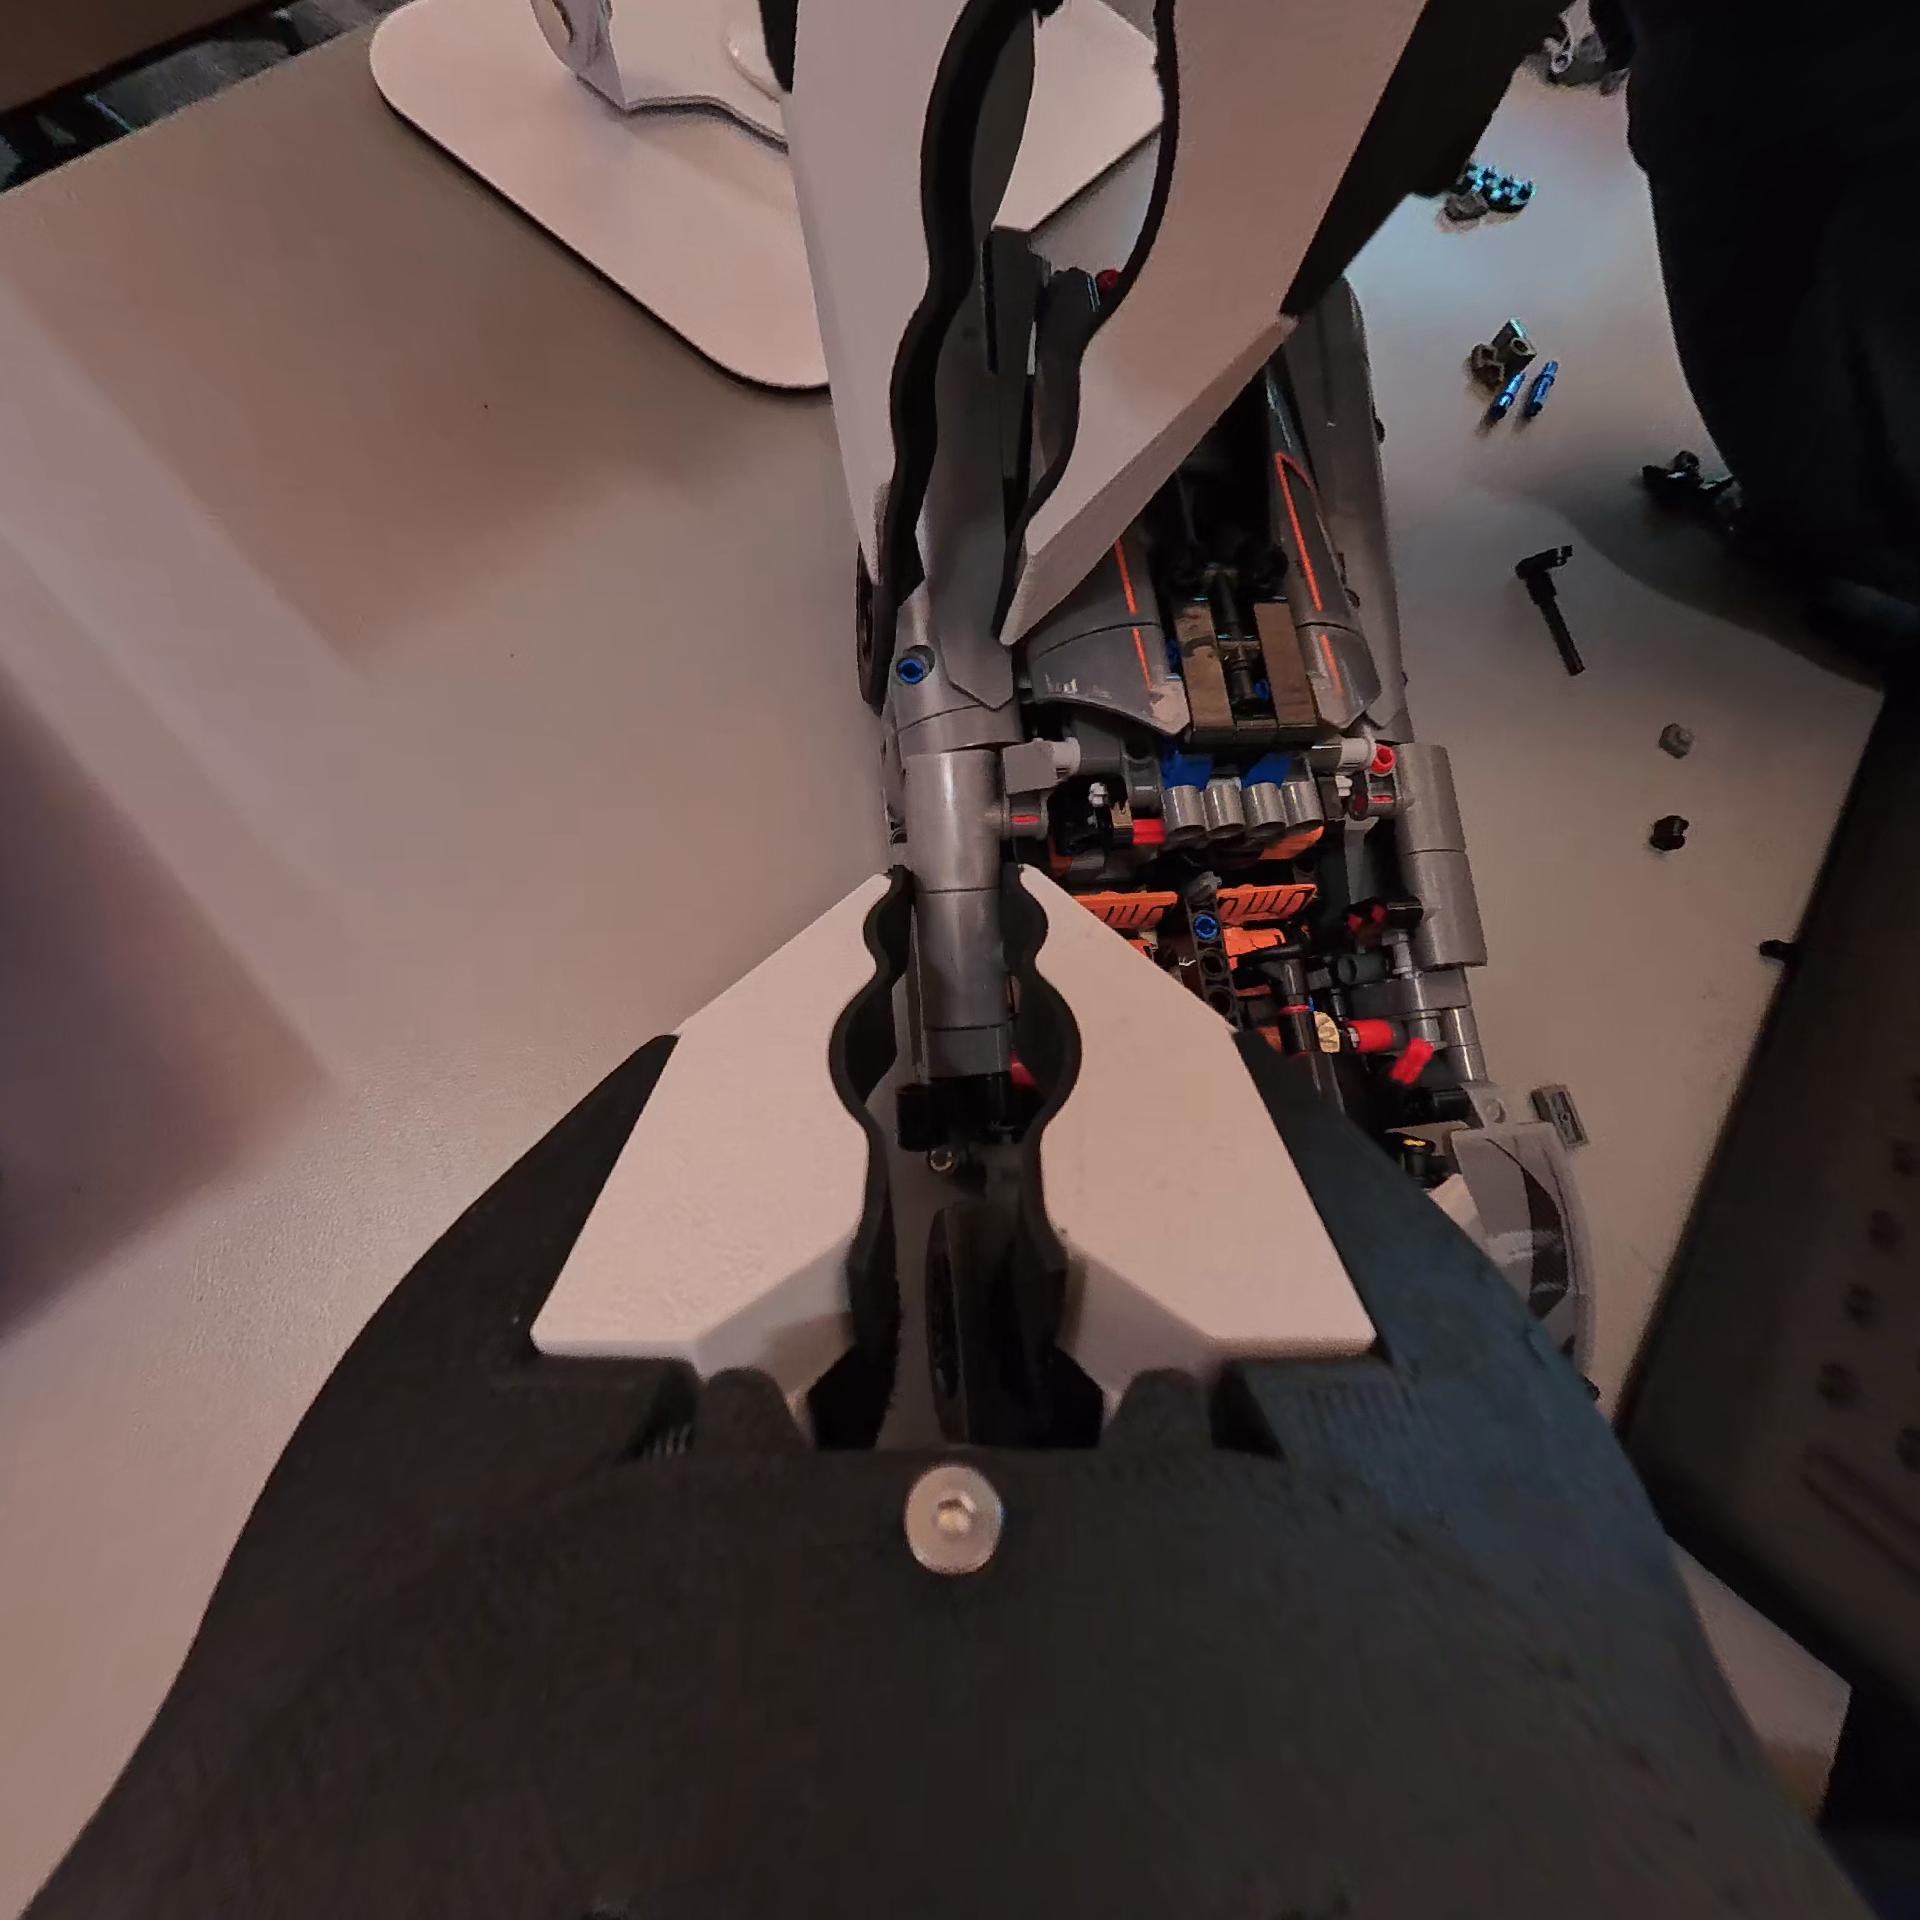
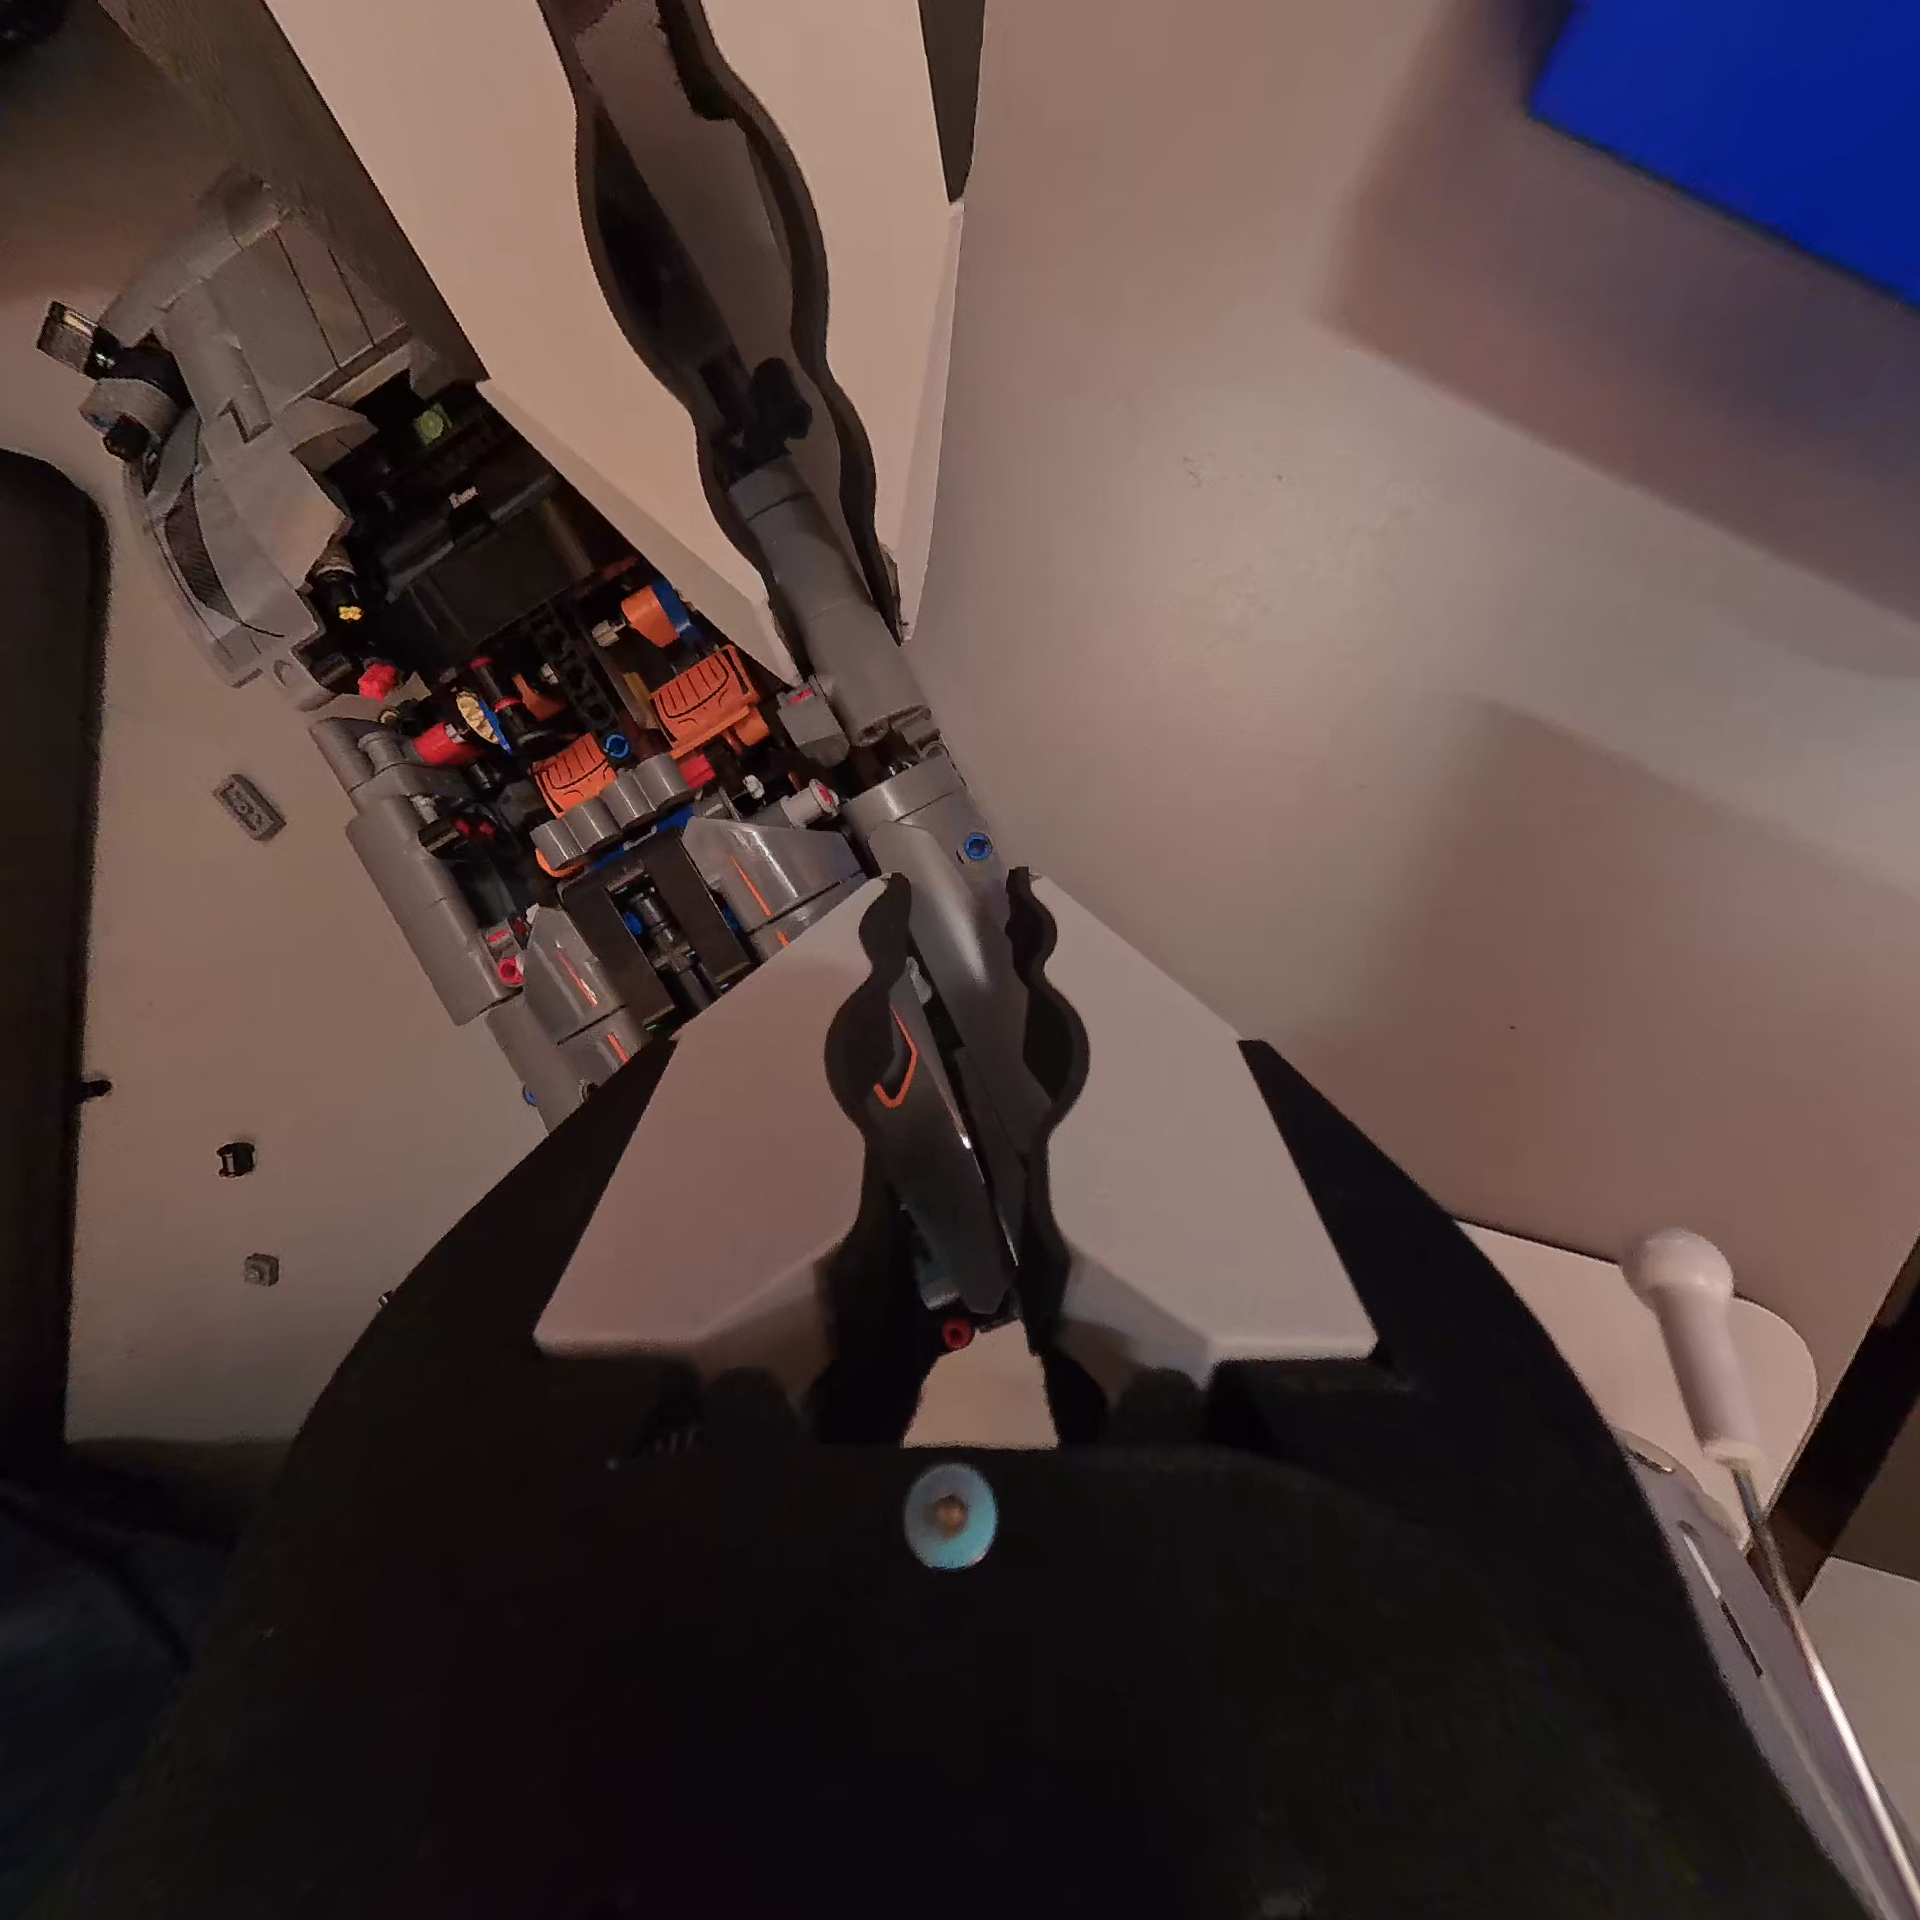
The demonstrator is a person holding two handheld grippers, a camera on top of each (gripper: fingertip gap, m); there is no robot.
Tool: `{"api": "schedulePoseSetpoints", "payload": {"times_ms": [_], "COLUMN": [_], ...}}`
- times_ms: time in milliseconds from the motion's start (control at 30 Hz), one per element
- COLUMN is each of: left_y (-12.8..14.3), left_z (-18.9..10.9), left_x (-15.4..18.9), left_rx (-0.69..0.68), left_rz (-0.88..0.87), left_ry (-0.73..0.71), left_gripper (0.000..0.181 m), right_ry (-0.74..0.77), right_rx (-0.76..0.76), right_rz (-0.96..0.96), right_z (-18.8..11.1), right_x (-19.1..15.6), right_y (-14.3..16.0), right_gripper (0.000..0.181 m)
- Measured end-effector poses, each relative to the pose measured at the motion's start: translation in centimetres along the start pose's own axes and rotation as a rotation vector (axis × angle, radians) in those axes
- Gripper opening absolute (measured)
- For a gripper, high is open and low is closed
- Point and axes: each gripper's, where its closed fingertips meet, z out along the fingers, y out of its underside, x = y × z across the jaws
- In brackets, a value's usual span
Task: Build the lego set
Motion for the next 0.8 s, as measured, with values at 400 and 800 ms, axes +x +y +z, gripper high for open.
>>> {"api": "schedulePoseSetpoints", "payload": {"times_ms": [400, 800], "left_y": [-0.6, -0.3], "left_z": [0.7, 2.0], "left_x": [-0.1, -0.3], "left_rx": [0.011, -0.172], "left_rz": [0.004, 0.055], "left_ry": [-0.008, -0.071], "left_gripper": [0.015, 0.015], "right_ry": [-0.002, -0.018], "right_rx": [-0.009, -0.004], "right_rz": [0.002, 0.015], "right_z": [0.1, 0.3], "right_x": [0.0, -0.1], "right_y": [0.1, 0.2], "right_gripper": [0.016, 0.014]}}
